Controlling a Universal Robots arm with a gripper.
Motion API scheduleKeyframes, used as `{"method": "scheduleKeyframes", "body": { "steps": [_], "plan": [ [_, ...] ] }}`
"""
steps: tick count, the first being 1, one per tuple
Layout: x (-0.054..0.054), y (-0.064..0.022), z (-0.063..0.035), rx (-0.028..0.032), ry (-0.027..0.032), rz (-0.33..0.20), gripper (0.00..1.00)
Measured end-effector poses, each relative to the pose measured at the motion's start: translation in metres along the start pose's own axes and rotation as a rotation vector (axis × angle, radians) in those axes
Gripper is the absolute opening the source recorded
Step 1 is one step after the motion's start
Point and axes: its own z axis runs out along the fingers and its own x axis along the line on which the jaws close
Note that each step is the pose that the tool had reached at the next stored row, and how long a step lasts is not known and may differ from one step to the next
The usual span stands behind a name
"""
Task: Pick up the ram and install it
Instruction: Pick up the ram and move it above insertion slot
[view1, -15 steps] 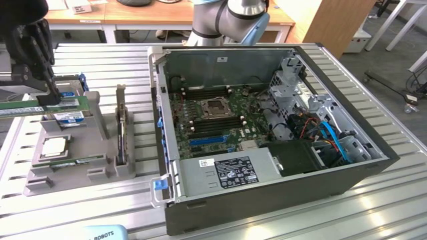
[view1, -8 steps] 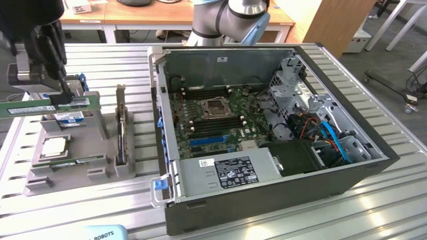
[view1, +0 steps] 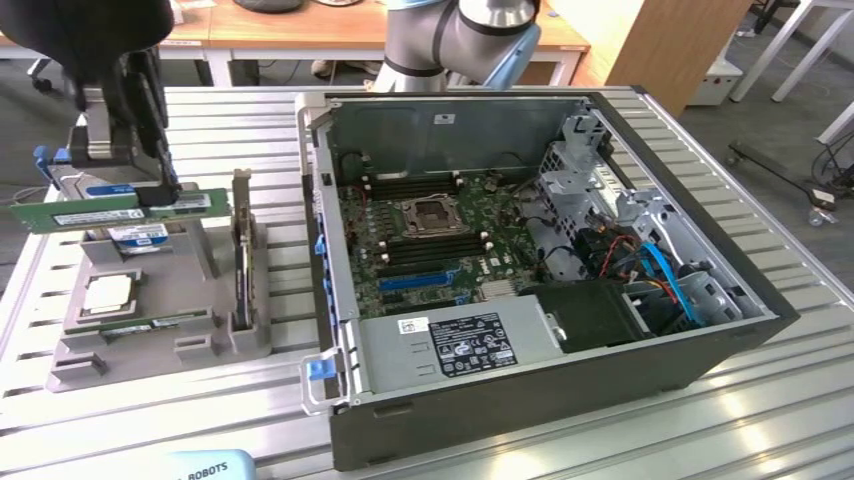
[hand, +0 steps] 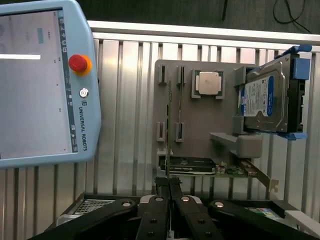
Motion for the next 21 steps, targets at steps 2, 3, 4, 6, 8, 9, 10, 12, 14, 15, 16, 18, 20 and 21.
{"method": "scheduleKeyframes", "body": {
  "steps": [2,3,4,6,8,9,10,12,14,15,16,18,20,21],
  "plan": [
    [0.0,-0.0056,-0.0002,0.0,0.0,0.0,0.12],
    [0.0,-0.0084,-0.0003,0.0,0.0,0.0,0.12],
    [0.0,-0.0114,-0.0004,0.0001,-0.0001,0.0,0.12],
    [0.0,-0.0184,-0.0007,0.0001,-0.0001,0.0,0.12],
    [0.001,-0.0255,-0.0011,0.0,0.0,0.0,0.12],
    [0.001,-0.0292,-0.0012,-0.0001,0.0001,0.0,0.12],
    [0.001,-0.0329,-0.0013,0.0,0.0,0.0,0.12],
    [0.001,-0.0404,-0.0016,0.0002,-0.0001,0.0,0.12],
    [0.001,-0.0479,-0.0019,0.0001,0.0,0.0,0.12],
    [0.001,-0.0517,-0.0021,0.0,0.0,0.0,0.12],
    [0.001,-0.0555,-0.0022,0.0,-0.0001,0.0,0.12],
    [0.002,-0.0634,-0.0025,0.0001,-0.0001,0.0,0.12],
    [0.002,-0.0707,-0.0028,0.0,0.0,0.0,0.12],
    [0.002,-0.0743,-0.003,0.0,0.0,0.0,0.12]
  ]
}}
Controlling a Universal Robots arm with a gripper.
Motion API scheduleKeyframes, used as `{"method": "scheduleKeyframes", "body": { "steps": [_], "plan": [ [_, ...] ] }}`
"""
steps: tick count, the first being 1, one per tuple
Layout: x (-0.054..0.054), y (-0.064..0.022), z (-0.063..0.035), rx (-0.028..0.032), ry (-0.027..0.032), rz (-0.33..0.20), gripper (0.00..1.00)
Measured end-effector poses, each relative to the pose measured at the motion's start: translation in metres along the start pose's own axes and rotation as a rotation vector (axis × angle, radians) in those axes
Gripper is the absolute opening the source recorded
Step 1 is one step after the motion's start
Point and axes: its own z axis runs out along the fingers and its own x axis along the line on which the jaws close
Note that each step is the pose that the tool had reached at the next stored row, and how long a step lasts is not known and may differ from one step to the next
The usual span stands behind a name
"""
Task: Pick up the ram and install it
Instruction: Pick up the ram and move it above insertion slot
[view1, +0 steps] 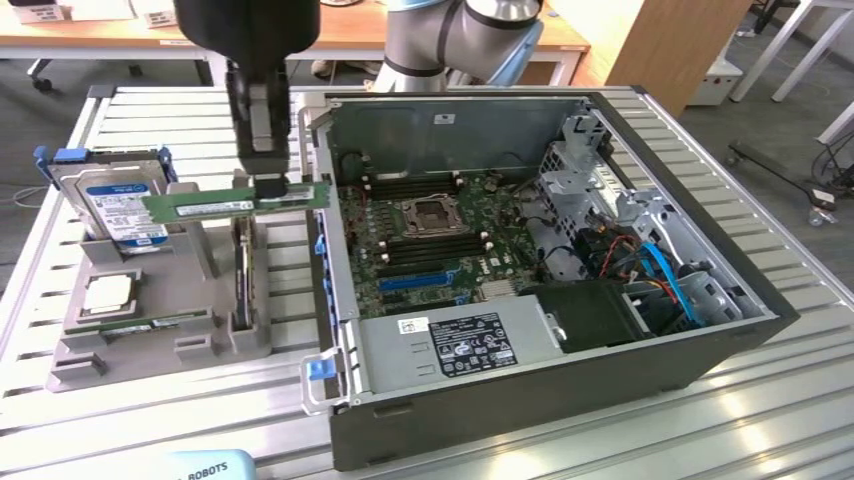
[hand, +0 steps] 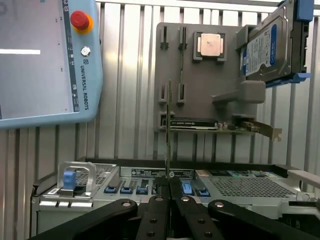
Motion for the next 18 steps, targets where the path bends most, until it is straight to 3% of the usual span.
{"method": "scheduleKeyframes", "body": {
  "steps": [18],
  "plan": [
    [0.002,-0.0735,-0.0029,0.0,-0.0001,0.0,0.12]
  ]
}}
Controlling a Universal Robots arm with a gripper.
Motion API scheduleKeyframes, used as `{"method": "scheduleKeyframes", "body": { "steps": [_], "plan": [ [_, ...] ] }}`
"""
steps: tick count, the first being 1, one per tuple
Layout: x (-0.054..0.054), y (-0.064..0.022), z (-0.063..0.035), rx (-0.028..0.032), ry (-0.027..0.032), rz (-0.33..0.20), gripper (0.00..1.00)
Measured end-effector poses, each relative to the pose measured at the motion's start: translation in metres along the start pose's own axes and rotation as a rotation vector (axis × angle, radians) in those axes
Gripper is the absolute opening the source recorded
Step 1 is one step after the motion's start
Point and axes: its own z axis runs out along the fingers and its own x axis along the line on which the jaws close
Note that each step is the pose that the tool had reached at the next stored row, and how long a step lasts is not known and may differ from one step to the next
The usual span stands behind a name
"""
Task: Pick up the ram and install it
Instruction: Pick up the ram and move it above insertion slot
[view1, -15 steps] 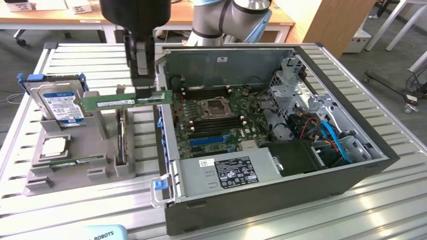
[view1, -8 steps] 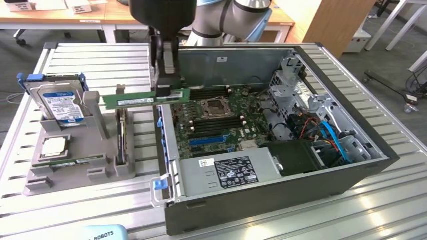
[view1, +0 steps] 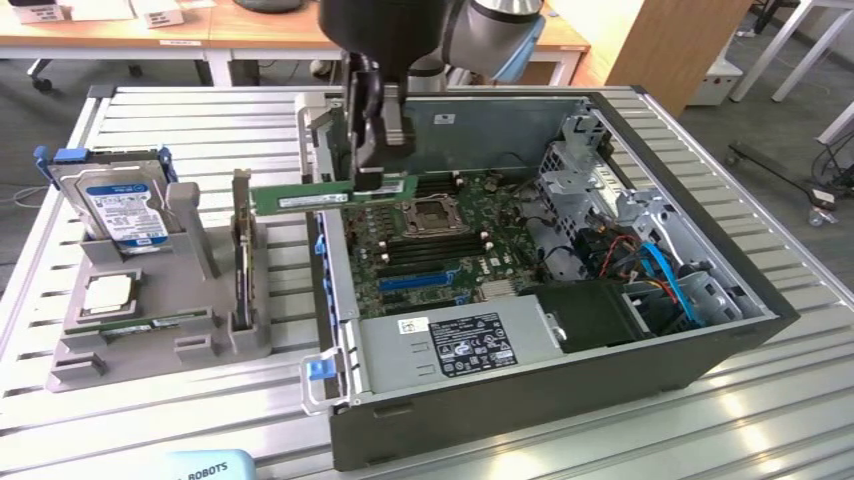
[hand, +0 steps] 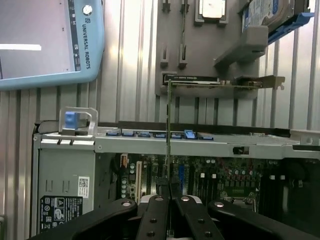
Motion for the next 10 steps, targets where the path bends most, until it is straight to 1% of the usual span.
{"method": "scheduleKeyframes", "body": {
  "steps": [10],
  "plan": [
    [0.001,-0.0445,-0.0018,0.0,0.0,0.0,0.12]
  ]
}}
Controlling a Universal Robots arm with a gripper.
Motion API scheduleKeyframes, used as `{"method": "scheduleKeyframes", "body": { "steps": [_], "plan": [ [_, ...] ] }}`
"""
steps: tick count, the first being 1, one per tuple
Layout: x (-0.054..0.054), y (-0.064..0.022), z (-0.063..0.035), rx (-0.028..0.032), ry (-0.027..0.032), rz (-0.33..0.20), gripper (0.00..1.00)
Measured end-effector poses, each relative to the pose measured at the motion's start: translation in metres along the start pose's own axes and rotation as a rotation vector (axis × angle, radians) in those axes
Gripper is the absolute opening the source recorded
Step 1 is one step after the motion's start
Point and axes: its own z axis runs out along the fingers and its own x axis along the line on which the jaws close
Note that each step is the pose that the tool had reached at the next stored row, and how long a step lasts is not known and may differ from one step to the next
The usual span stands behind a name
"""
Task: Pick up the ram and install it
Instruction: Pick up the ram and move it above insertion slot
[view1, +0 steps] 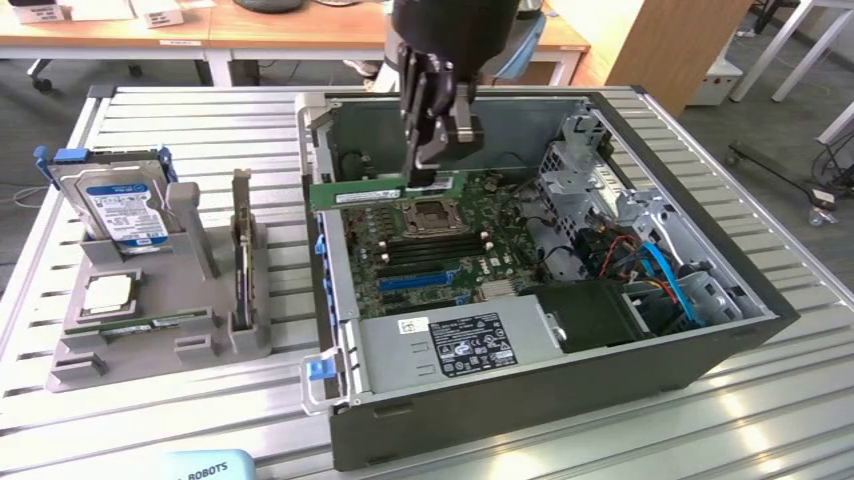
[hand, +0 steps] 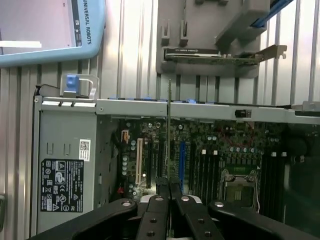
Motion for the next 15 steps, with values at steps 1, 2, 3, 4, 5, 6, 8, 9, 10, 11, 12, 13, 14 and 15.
{"method": "scheduleKeyframes", "body": {
  "steps": [1,2,3,4,5,6,8,9,10,11,12,13,14,15],
  "plan": [
    [0.0,-0.0043,-0.0002,0.0,0.0,0.0,0.12],
    [0.0,-0.0086,-0.0004,0.0,0.0001,0.0,0.12],
    [0.0,-0.0129,-0.0006,0.0,0.0001,0.0,0.12],
    [0.0,-0.0171,-0.0007,0.0,0.0,0.0,0.12],
    [0.001,-0.0212,-0.0009,0.0,0.0001,0.0,0.12],
    [0.001,-0.0257,-0.0011,0.0,0.0001,0.0,0.12],
    [0.001,-0.034,-0.0014,0.0,0.0001,0.0,0.12],
    [0.001,-0.038,-0.0015,0.0,0.0,0.0,0.12],
    [0.001,-0.0421,-0.0017,0.0,0.0001,0.0,0.12],
    [0.001,-0.046,-0.0019,0.0,0.0001,0.0,0.12],
    [0.001,-0.0497,-0.002,0.0,0.0001,0.0,0.12],
    [0.001,-0.0533,-0.0022,0.0,0.0001,0.0,0.12],
    [0.001,-0.0568,-0.0023,0.0,0.0001,0.0,0.12],
    [0.002,-0.0599,-0.0024,0.0,0.0001,0.0,0.12]
  ]
}}
